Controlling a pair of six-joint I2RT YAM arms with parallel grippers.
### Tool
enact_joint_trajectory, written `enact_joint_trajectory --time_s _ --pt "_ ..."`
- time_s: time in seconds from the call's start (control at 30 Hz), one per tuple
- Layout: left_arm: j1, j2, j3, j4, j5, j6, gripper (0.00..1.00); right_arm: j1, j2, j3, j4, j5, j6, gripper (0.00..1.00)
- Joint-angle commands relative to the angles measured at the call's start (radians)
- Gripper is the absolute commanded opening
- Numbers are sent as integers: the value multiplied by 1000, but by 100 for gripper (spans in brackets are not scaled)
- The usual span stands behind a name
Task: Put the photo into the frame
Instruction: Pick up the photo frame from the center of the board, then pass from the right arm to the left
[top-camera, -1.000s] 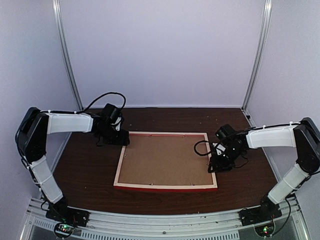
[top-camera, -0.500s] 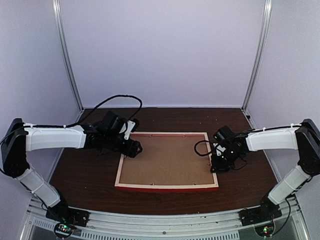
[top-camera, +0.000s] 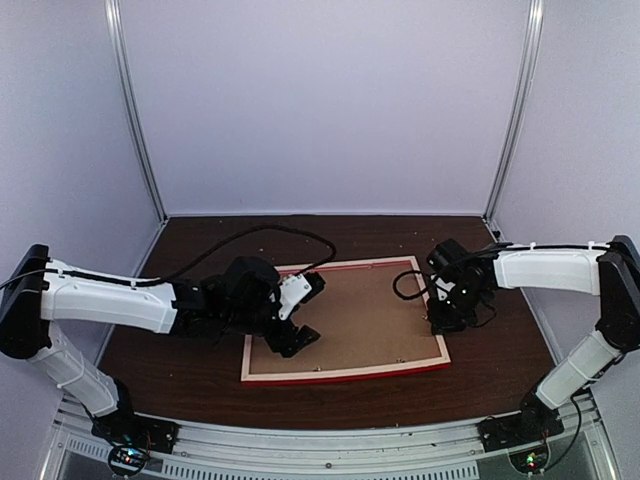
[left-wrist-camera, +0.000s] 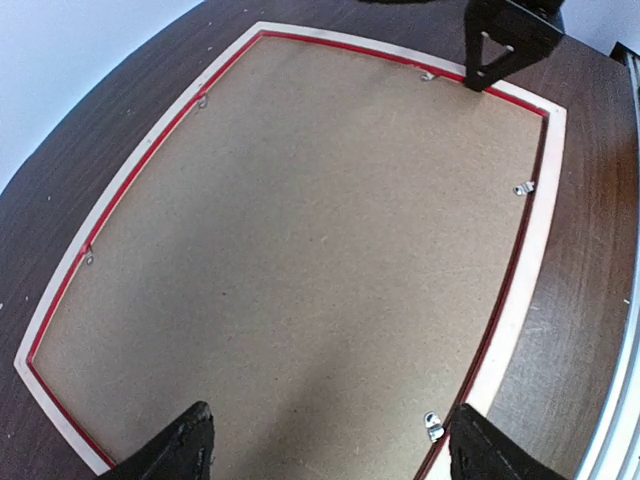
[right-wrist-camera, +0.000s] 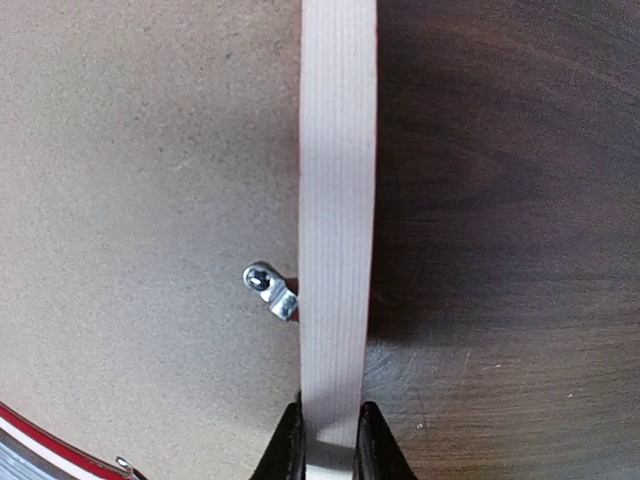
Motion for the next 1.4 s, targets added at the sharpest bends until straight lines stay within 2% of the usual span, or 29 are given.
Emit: enact_joint_trajectory --time_s 0.0,0.37,0.5,0.67,0.9,1.1,1.37 --pt "-65 21 10 76 -67 98 82 -2 -48 99 -68 -22 -44 0" --pt "-290 211 109 64 -270 306 86 -4 -29 207 -158 -163 -68 0" --pt "-358 315 177 57 -402 373 87 -9 -32 243 -200 -199 -77 0" --pt "-400 432 258 57 -560 430 88 -15 -44 262 -240 -249 -84 0" --pt "-404 475 281 76 -667 468 87 -16 -64 294 -305 -264 -101 0" --pt "-404 488 279 76 -695 468 78 -17 -58 303 -326 -266 -116 0" --pt "-404 470 273 76 -718 454 55 -17 -41 303 -327 -272 -128 0"
